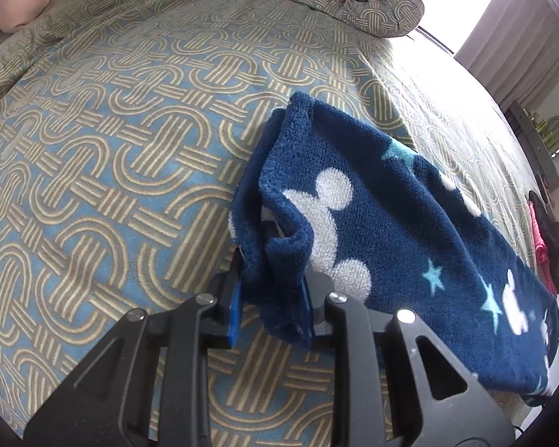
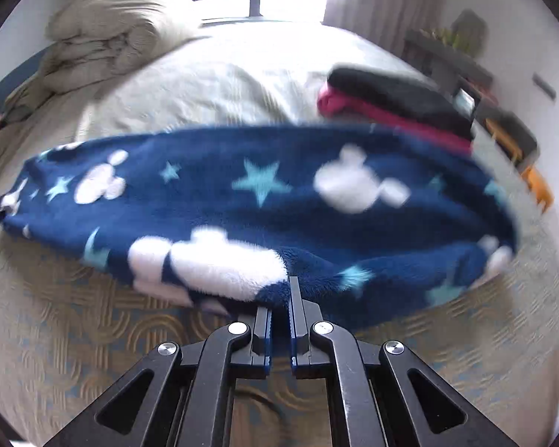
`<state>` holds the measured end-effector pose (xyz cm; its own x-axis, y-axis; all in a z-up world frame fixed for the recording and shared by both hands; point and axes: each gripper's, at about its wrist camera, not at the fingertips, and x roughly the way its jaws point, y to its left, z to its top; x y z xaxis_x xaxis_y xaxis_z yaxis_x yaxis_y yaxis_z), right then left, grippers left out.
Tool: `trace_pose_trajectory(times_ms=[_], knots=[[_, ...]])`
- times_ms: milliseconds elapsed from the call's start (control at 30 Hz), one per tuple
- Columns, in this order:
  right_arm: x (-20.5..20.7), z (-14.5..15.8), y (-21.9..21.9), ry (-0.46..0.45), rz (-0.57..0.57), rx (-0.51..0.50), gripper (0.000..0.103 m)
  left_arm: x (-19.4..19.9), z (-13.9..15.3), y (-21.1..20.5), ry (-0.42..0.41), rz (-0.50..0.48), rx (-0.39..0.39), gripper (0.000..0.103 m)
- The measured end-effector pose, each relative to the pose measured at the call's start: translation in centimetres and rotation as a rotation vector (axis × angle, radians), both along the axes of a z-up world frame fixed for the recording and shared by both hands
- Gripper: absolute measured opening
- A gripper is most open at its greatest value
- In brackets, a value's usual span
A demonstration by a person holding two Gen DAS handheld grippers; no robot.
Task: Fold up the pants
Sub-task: 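Hold the folded end with the left gripper while the right gripper regrasps the pants edge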
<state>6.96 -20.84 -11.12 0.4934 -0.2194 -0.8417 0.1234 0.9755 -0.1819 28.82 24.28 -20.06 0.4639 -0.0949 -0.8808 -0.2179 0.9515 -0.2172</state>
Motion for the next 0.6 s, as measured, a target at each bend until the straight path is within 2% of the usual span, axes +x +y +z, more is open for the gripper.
trace_pose_trajectory(times_ms=[67,167,300,467,600], knots=[[-0.3,-0.5,-0.1,0.061,0.025,0.020,0.005,0.3,-0.1,-0.1,0.003,0.001,0.006,0.027],[0.0,-3.0,-0.5,0.115,0.020,0.014,0.006,0.3,-0.1,0.0,0.003,0.000,0.003,0.027],[-0.5,-4.5,-0.8,0.163,-0.010,0.002,0.018,0.1,-0.1,0.2,0.002,-0.011,0.000,0.027],[-2.0,-4.7,-1.5,0.226,-0.032,0.022,0.018,0.1,-0.4,0.4,0.003,-0.004,-0.001,0.029],[-2.1,-2.6,-1.5,0.177,-0.008,0.072,0.026,0.2,-0.6,0.3,0.006,-0.002,0.012,0.034]])
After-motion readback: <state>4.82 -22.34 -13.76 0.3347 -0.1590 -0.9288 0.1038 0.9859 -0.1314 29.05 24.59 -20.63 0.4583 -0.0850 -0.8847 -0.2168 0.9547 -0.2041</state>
